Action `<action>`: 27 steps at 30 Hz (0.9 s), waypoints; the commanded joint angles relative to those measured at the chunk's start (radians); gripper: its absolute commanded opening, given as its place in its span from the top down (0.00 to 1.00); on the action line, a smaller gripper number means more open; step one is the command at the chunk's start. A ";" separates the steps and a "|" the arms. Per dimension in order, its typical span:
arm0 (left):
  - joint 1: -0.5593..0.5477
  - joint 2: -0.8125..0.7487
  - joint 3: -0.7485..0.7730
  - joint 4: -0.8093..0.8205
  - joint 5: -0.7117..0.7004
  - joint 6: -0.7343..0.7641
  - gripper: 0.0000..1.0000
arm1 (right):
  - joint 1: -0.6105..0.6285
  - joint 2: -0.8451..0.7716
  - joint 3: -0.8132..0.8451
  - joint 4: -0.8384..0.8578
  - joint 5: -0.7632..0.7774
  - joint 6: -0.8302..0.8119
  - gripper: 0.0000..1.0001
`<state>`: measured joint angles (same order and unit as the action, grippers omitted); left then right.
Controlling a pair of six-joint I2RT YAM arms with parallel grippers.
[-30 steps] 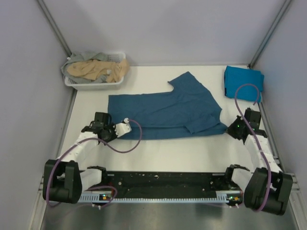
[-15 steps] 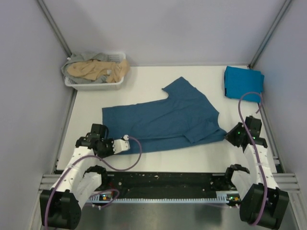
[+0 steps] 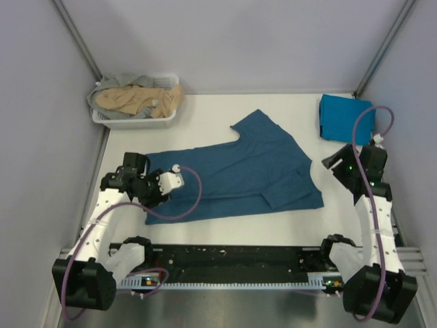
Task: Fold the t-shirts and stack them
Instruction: Grap the side of the flattened tshirt furthest away from the robot with both arms
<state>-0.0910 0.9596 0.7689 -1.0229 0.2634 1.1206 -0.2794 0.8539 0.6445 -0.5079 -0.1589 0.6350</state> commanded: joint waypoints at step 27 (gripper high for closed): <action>0.281 0.898 0.578 0.481 -0.041 -0.794 0.37 | 0.445 1.674 1.692 -0.282 0.039 -0.502 0.40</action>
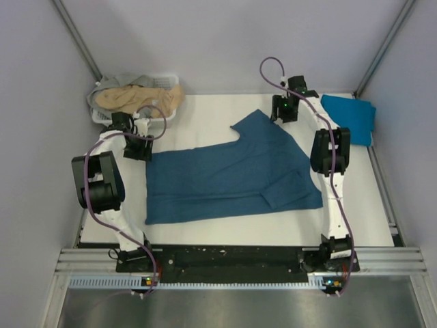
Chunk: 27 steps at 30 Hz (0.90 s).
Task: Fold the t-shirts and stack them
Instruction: Grap the side of the flattened tshirt furthest away from the robot with both arms
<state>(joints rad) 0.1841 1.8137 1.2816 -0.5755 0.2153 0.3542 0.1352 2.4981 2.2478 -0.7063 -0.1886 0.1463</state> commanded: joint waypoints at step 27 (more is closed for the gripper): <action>0.008 0.150 0.163 0.062 0.058 -0.017 0.51 | 0.069 -0.137 -0.135 -0.145 -0.003 -0.051 1.00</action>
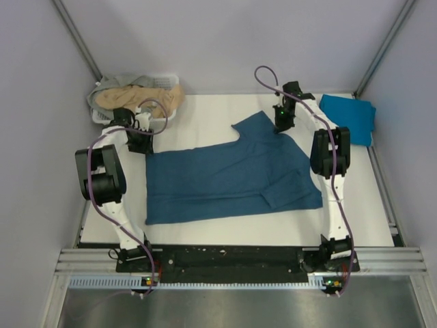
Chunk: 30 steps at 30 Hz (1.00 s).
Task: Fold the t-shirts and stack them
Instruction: Grap the side of the flattened tshirt furthest away from the robot with both arms
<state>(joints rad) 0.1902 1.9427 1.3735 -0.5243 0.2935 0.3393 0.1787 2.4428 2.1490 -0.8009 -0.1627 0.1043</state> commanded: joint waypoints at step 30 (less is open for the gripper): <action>0.012 -0.135 -0.017 -0.066 0.133 0.167 1.00 | 0.027 -0.490 -0.426 0.016 -0.005 -0.058 1.00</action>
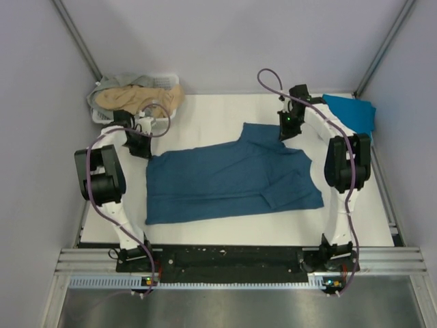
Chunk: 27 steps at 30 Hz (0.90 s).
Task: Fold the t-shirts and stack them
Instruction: Grap the side of the flattened tshirt furthest away from the robot with both arms, then fold the other side of the tshirt into a rectangle
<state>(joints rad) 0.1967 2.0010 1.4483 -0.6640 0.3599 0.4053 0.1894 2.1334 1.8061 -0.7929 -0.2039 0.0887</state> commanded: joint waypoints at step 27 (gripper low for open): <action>0.006 -0.462 -0.410 -0.035 -0.042 0.403 1.00 | 0.002 -0.326 -0.456 -0.124 0.290 -0.096 1.00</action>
<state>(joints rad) 0.1967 1.5726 1.0431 -0.6872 0.3271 0.7788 0.1886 1.8175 1.3460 -0.9016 0.0097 0.0074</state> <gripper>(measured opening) 0.011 0.006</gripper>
